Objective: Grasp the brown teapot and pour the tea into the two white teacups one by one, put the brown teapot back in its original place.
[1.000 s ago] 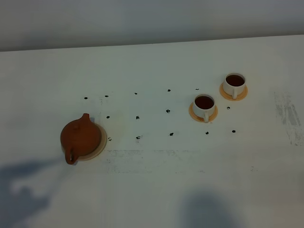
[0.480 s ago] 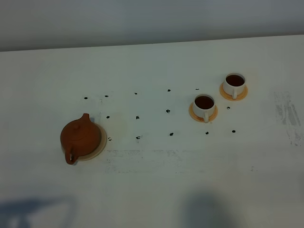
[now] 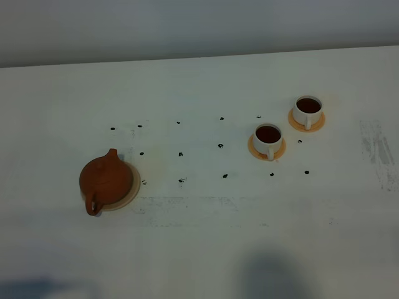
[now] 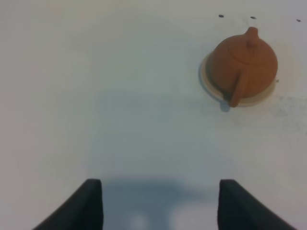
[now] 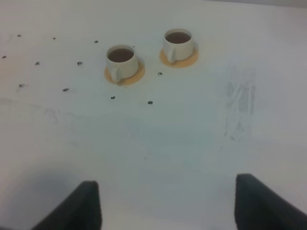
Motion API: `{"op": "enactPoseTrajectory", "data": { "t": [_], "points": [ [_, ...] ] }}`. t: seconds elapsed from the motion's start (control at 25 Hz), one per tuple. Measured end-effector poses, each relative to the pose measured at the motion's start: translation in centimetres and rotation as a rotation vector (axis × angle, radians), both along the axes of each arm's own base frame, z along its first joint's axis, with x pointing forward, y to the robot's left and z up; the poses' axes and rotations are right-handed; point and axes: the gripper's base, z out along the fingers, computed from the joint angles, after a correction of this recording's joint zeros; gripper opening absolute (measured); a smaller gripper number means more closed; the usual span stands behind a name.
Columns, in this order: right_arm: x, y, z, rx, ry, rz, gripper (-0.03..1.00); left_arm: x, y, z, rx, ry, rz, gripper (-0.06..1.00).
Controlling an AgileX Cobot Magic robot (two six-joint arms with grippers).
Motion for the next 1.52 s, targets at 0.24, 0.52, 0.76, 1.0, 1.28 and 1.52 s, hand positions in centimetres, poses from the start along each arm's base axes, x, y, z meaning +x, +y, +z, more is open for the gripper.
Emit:
{"op": "enactPoseTrajectory", "data": {
  "t": [0.24,0.52,0.76,1.0,1.28,1.52],
  "points": [
    [0.00,0.00,0.00,0.000,0.000,0.000,0.59,0.01,0.01,0.00,0.001,0.001,0.000,0.52],
    [0.00,0.00,0.00,0.000,0.000,0.000,0.59,-0.02,0.09,0.00,-0.004,-0.001,-0.022,0.52],
    [0.00,0.00,0.00,0.000,0.000,0.000,0.59,-0.03,0.12,0.00,-0.007,0.000,-0.033,0.52],
    [0.00,0.00,0.00,0.000,0.000,0.000,0.59,-0.03,0.12,0.00,-0.008,0.000,-0.033,0.52],
    [0.00,0.00,0.00,0.000,0.000,0.000,0.59,-0.03,0.12,0.00,-0.008,0.000,-0.033,0.52],
    [0.00,0.00,0.00,0.000,0.000,0.000,0.59,-0.03,0.12,0.00,-0.009,0.000,-0.032,0.52]
  ]
}}
